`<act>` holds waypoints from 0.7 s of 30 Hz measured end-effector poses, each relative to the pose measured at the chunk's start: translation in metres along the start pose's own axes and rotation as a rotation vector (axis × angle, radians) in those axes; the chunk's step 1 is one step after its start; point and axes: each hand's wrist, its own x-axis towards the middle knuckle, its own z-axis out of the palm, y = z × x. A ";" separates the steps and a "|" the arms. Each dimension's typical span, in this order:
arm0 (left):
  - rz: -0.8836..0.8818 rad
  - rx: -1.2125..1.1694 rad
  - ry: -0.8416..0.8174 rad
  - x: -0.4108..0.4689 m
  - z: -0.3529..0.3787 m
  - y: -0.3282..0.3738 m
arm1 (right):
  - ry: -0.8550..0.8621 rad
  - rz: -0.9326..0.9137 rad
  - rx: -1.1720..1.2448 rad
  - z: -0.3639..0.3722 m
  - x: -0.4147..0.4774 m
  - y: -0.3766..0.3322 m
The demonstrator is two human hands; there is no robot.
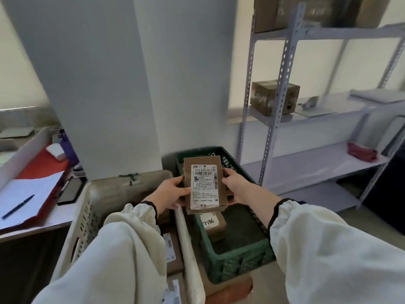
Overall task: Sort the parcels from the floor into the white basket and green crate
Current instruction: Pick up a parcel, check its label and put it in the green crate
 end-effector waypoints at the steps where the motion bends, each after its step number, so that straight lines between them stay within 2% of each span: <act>1: 0.011 0.012 -0.030 0.019 0.008 0.005 | 0.019 0.005 0.009 -0.011 0.012 -0.002; 10: -0.057 0.093 -0.185 0.143 0.107 0.002 | 0.149 0.200 -0.088 -0.089 0.115 0.037; 21: -0.238 0.055 -0.128 0.215 0.170 -0.053 | 0.007 0.429 -0.297 -0.120 0.241 0.112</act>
